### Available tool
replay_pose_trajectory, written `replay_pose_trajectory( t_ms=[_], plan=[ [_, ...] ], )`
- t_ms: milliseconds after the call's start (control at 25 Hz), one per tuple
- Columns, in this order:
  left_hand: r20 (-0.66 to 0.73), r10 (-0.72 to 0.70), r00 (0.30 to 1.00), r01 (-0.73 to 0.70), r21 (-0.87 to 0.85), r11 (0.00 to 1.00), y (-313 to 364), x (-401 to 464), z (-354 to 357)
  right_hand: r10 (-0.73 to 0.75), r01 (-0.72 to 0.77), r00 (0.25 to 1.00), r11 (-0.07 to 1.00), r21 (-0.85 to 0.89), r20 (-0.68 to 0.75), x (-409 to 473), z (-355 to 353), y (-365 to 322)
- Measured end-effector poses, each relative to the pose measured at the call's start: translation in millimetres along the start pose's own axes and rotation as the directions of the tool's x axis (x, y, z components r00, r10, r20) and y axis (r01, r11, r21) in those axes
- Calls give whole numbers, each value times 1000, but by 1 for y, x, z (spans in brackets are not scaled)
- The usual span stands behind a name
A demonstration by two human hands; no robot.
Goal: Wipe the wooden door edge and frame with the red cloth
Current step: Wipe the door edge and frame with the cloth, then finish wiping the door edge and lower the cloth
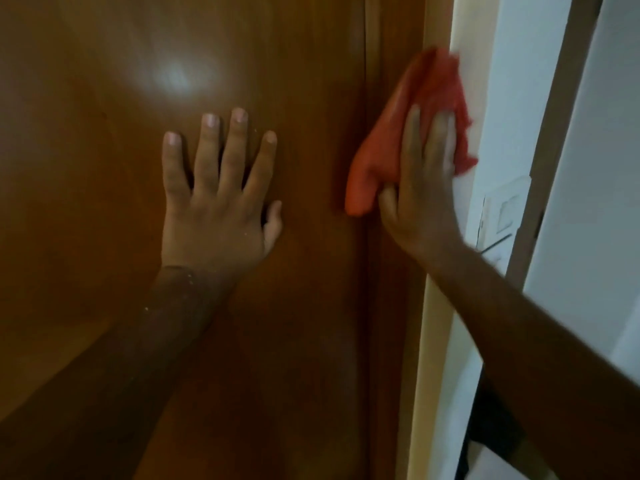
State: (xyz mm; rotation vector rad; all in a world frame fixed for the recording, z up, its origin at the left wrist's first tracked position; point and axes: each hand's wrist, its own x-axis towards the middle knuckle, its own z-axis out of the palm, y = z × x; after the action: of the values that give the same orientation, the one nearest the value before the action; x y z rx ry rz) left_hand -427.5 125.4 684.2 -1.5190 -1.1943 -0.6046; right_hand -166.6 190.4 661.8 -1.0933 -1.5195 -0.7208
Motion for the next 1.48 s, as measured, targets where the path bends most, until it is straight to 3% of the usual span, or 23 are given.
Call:
replay_pose_trajectory(
  t_ms=[120,200,280,520,680,760,840,920,1000,1080,1160,1320,1400,1480],
  plan=[
    [-2,-1,1000,1,-11,1000,-2,-1,1,122,-70,950,980,-184,289,-164,7,3],
    [-18,2,1000,-2,-7,1000,-2,-1,1,249,-136,816,960,-246,521,-250,9,1],
    [-14,19,1000,-20,-27,999,-2,0,0,303,-175,684,951,-254,664,-289,10,0],
    [7,25,1000,-25,-76,997,-4,-3,-5,169,-169,728,984,-64,664,-286,-15,12],
    [44,125,991,-115,-174,978,3,-21,-2,206,-129,759,977,-167,618,-249,-30,8],
    [104,220,970,-182,-294,938,26,-49,-2,267,-161,709,962,-218,652,-227,-38,4],
    [188,342,921,-233,-438,868,61,-84,-1,238,-5,683,947,-322,691,-209,-48,1],
    [367,415,833,-104,-632,768,100,-119,1,241,64,645,928,-366,725,-195,-62,-3],
    [532,411,740,165,-736,656,143,-154,2,289,19,591,928,-372,753,-188,-78,-6],
    [625,430,651,440,-773,456,184,-185,-3,373,-77,502,918,-389,780,-191,-98,-5],
    [672,443,594,607,-735,302,211,-205,-5,465,-170,398,885,-434,791,-202,-121,5],
    [747,508,428,878,-477,-38,264,-210,-11,561,-348,-8,774,-528,828,-250,-198,67],
    [749,566,344,935,-329,-132,299,-210,-18,548,-511,-157,667,-542,822,-284,-237,103],
    [728,631,268,963,-211,-167,345,-219,-24,575,-636,-255,506,-582,778,-322,-274,134]
  ],
)
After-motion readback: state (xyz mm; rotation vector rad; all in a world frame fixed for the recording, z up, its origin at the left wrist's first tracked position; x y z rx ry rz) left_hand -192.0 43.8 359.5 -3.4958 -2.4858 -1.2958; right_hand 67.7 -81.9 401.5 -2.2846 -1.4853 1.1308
